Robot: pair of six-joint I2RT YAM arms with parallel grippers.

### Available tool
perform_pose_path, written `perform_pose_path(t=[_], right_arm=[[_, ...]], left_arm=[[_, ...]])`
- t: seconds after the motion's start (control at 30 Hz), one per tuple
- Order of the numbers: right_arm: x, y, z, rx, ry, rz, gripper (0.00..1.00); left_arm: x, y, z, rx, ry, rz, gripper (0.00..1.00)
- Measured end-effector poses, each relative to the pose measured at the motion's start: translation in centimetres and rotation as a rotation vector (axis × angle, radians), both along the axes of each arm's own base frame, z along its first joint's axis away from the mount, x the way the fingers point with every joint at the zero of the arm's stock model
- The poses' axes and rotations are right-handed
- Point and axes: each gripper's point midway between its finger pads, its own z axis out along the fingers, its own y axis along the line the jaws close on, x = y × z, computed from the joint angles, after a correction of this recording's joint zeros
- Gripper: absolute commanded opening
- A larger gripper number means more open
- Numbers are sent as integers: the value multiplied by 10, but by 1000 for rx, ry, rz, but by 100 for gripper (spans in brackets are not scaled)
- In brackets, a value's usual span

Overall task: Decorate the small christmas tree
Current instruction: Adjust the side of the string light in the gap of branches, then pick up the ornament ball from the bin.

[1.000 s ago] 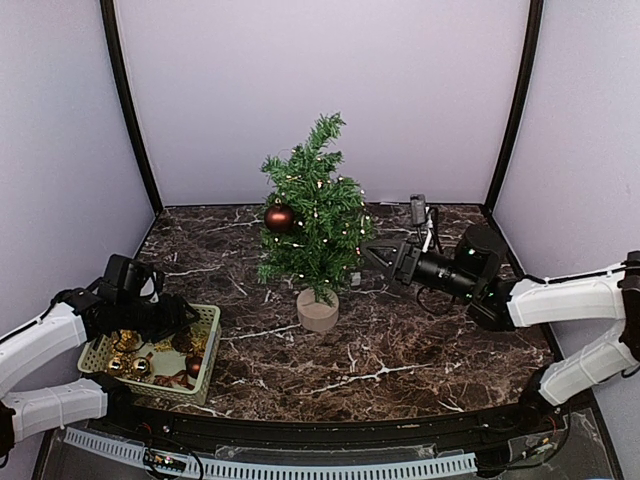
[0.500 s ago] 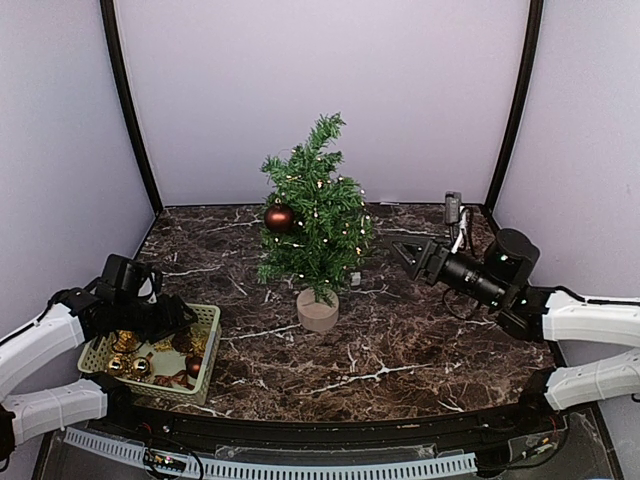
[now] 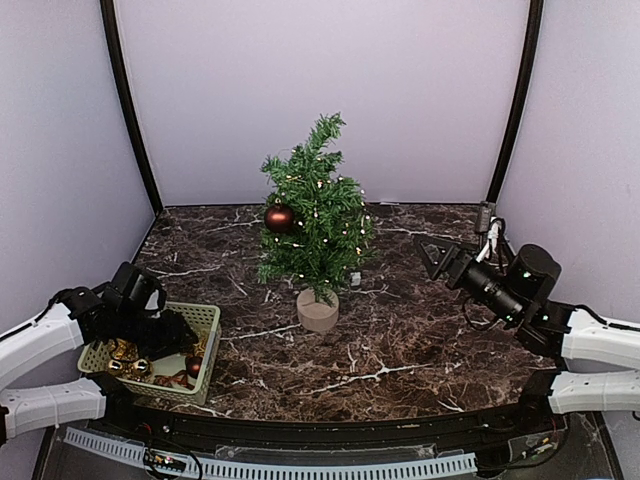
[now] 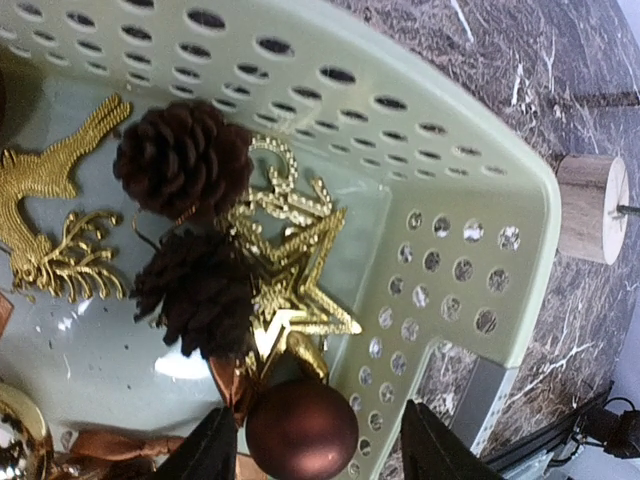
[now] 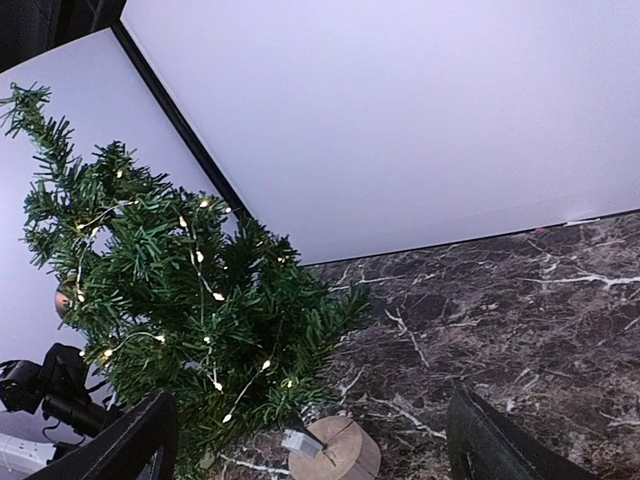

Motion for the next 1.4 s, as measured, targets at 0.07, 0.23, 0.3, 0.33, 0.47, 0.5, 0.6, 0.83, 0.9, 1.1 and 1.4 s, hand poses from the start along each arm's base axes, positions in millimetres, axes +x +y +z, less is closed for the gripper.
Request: perform_pose_path(t=[0.07, 0.23, 0.3, 0.33, 0.47, 0.5, 0.6, 0.83, 0.9, 1.1, 1.4], right_arm=[[2, -5, -1, -14, -2, -31, 94], [8, -14, -4, -27, -4, -82, 92], [9, -15, -8, -32, -1, -91, 91], [10, -16, -11, -35, 4, -93, 91], [12, -16, -25, -55, 29, -99, 90], [12, -16, -27, -55, 34, -99, 89], [13, -16, -28, -51, 40, -101, 86], [14, -17, -26, -41, 36, -103, 82], [14, -17, -25, -39, 35, -103, 82], [14, -16, -23, -17, 35, -93, 82], [12, -14, -20, 6, 34, -79, 82]], left_arm=[[-8, -2, 0, -6, 35, -6, 58], [-24, -7, 1, -52, 100, -6, 58], [-30, -11, 1, -80, 124, -12, 58], [-32, -12, 2, -92, 133, -14, 58], [-36, -19, 1, -137, 154, -22, 56], [-37, -21, -2, -149, 159, -24, 56], [-43, -23, -14, -163, 190, -25, 54], [-44, -21, -25, -143, 221, -24, 51], [-42, -21, -26, -139, 215, -22, 51], [-35, -24, -33, -147, 186, -22, 58], [-29, -22, -42, -125, 177, -11, 54]])
